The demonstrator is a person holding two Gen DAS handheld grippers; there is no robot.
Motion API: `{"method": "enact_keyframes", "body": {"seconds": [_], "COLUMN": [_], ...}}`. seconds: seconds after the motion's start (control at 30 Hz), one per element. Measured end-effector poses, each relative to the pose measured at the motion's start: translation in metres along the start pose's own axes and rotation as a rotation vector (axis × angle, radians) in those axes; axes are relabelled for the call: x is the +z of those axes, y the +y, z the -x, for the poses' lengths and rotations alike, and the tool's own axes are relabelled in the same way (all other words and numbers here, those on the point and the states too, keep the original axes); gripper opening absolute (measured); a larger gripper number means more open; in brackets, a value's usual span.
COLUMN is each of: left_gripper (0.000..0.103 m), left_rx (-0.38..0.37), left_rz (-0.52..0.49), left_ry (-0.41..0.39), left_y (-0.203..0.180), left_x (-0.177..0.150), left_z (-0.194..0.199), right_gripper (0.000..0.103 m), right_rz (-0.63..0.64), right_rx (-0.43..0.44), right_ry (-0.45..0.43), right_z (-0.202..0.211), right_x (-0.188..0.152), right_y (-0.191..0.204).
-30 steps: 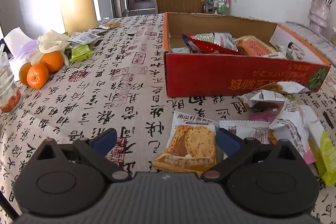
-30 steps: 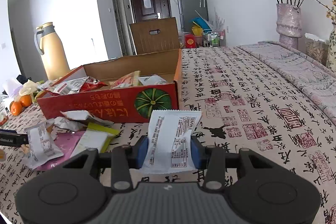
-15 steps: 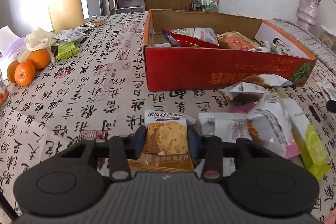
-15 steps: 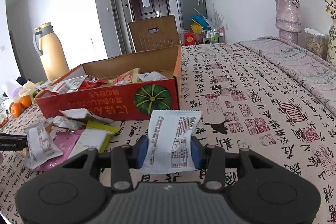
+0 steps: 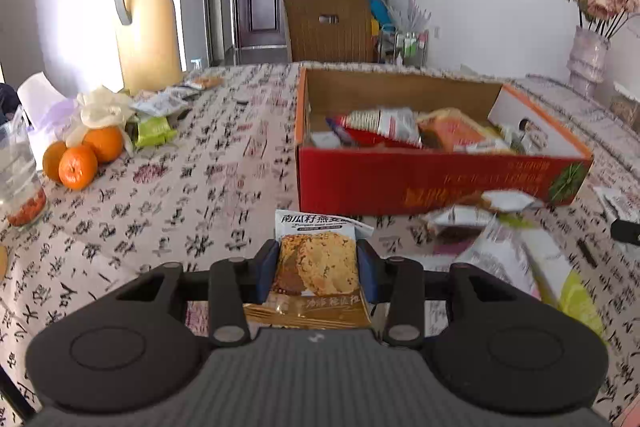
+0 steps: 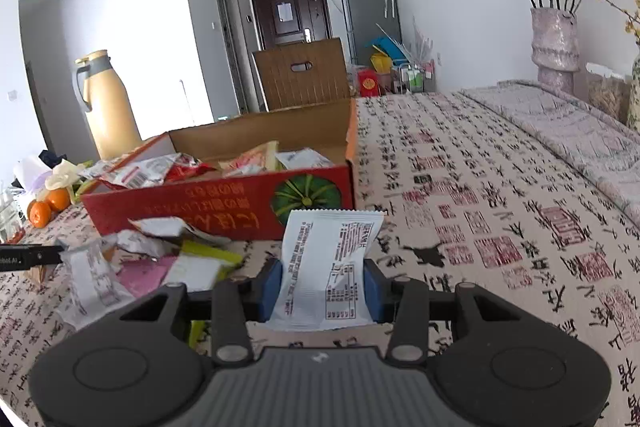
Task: Organize snacks
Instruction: 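Carry the cracker packet toward the box while the right gripper carries the white packet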
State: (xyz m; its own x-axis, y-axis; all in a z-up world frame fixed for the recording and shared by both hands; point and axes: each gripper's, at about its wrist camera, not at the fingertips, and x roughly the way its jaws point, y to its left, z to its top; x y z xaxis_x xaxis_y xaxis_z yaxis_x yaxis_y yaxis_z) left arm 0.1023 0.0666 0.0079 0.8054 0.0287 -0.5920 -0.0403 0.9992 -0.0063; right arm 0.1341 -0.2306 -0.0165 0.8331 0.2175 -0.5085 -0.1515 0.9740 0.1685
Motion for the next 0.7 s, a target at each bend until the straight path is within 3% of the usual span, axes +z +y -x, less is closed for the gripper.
{"method": "enact_keyframes", "body": {"seconds": [0.4, 0.7], "left_gripper": [0.042, 0.042], "left_rx": [-0.041, -0.078], "left_rz": [-0.005, -0.028], "left_ry": [-0.159, -0.207], "left_y": [-0.017, -0.041], "left_x": [0.050, 0.082], "left_z": [0.023, 0.014], "right_gripper": [0.042, 0.042], "right_rz": [0.036, 0.067], "right_rx": [0.053, 0.098], "right_ry": [-0.104, -0.178], "right_z": [0.007, -0.003], "right_x": [0.036, 0.072], "right_y": [0.024, 0.045]}}
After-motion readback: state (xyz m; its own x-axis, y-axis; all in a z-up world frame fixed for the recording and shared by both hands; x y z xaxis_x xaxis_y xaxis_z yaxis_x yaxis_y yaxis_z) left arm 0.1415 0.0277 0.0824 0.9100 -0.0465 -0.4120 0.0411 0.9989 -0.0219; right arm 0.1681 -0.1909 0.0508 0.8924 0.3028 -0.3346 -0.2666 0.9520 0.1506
